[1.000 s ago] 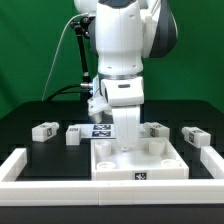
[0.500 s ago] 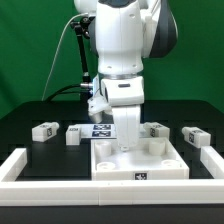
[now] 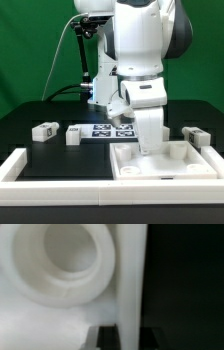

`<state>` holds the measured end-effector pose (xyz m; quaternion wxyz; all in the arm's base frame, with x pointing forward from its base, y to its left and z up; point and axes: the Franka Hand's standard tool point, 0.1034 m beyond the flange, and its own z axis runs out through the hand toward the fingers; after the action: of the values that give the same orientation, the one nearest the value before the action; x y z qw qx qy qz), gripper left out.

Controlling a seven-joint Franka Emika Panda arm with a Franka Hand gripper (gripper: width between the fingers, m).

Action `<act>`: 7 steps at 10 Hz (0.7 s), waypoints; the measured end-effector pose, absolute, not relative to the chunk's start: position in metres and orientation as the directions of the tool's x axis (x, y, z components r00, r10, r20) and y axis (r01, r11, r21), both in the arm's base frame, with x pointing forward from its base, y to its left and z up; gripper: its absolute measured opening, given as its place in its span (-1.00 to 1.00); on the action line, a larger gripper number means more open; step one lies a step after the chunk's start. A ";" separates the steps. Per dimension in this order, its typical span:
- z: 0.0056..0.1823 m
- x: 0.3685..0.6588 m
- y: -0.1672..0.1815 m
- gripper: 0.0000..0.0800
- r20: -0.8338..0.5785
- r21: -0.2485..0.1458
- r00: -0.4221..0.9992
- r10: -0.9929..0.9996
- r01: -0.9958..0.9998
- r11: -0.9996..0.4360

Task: Assemble one leg

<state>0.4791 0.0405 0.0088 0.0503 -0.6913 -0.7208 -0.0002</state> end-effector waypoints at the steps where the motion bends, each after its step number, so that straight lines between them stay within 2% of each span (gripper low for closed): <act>1: 0.009 0.484 0.046 -0.84 0.076 -0.063 -0.033 0.997 0.997 0.038; 6: 0.009 0.489 0.055 -0.84 0.076 -0.063 0.041 0.996 0.997 -0.036; 7: 0.009 0.489 0.055 -0.73 0.075 -0.064 0.041 0.996 0.997 -0.037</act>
Offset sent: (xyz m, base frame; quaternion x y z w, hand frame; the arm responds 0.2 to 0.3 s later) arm 0.0137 0.0155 0.0014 -0.0051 -0.0052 0.0336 0.9994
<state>0.4889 0.0549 0.0093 0.0492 -0.7199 -0.6923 -0.0051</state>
